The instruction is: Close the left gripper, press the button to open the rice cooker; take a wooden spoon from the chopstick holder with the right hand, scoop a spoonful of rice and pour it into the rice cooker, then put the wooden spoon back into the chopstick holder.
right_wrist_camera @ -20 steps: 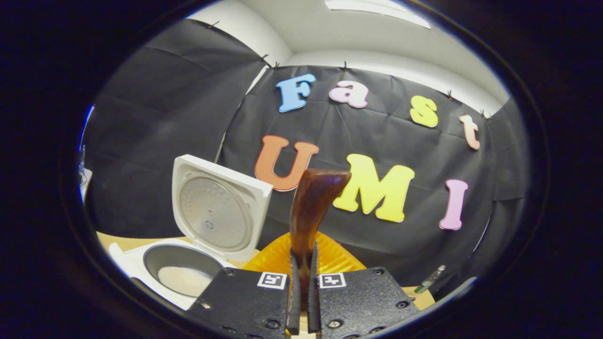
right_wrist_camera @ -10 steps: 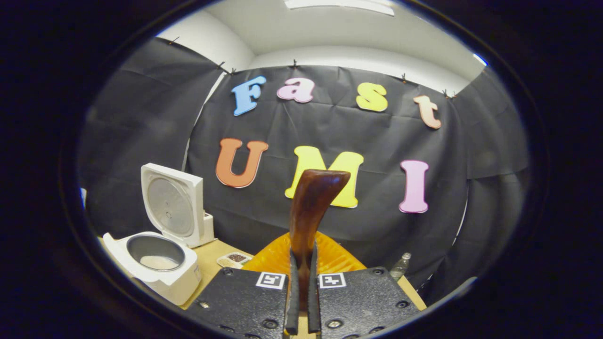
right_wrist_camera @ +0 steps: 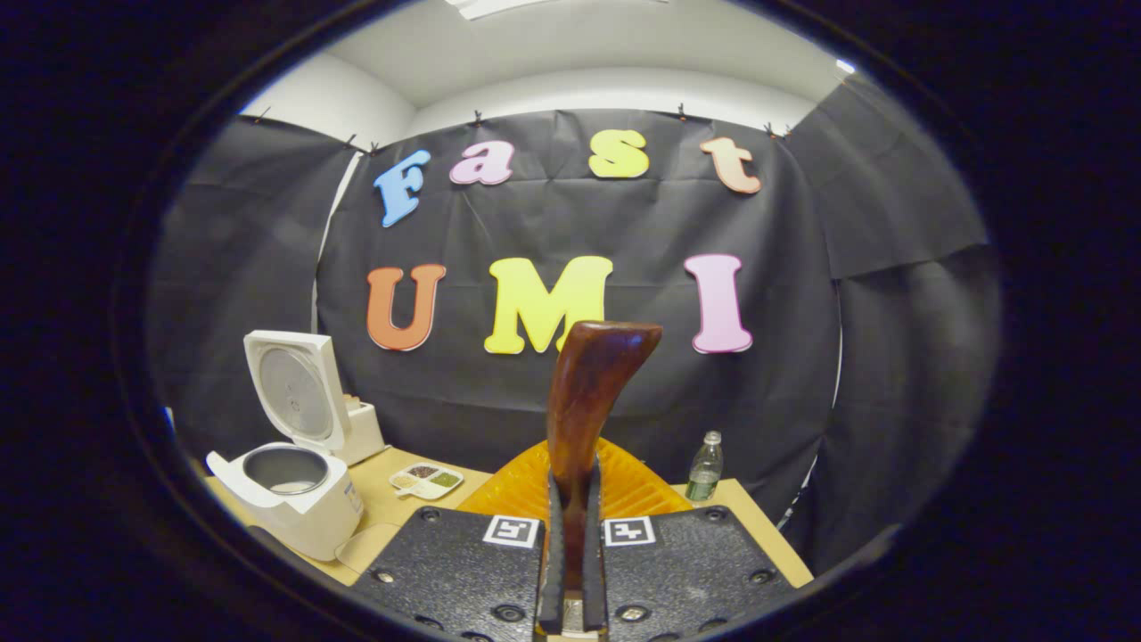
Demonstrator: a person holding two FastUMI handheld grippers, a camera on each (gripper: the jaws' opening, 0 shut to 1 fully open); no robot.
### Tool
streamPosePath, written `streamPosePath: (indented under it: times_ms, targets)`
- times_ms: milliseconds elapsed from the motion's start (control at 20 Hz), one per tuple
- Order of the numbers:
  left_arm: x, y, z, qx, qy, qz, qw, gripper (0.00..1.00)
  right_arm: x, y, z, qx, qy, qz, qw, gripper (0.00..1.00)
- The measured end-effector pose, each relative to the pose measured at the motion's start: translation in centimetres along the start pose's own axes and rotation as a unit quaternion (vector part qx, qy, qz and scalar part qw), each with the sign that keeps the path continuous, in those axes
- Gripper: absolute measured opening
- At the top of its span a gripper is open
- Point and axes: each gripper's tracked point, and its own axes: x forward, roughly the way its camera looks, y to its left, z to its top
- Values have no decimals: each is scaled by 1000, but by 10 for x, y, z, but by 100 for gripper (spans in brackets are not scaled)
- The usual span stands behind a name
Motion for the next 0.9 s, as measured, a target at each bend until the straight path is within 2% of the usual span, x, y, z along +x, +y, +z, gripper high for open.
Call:
streamPosePath:
  times_ms: [200,450,550,650,700,750,850,900]
  targets:
    - [22,5,-2,-5,-8,17,1000,94,-1,-23,-48,32,33,1,999,16]
    - [53,7,-32,-28,24,12,999,94,21,-48,-104,60,48,-8,997,17]
    - [65,14,-35,-27,28,20,999,94,21,-48,-126,82,65,8,995,18]
    - [80,20,-30,-26,24,27,999,94,18,-47,-130,93,66,21,993,19]
    - [89,23,-27,-27,24,29,999,94,20,-51,-134,86,62,13,994,24]
    - [100,26,-23,-28,24,29,999,94,20,-61,-131,82,56,-5,995,48]
    - [121,38,-21,-37,27,31,998,94,12,-65,-118,75,39,-16,996,83]
    - [130,44,-20,-43,27,32,998,94,5,-68,-116,73,34,-26,996,87]
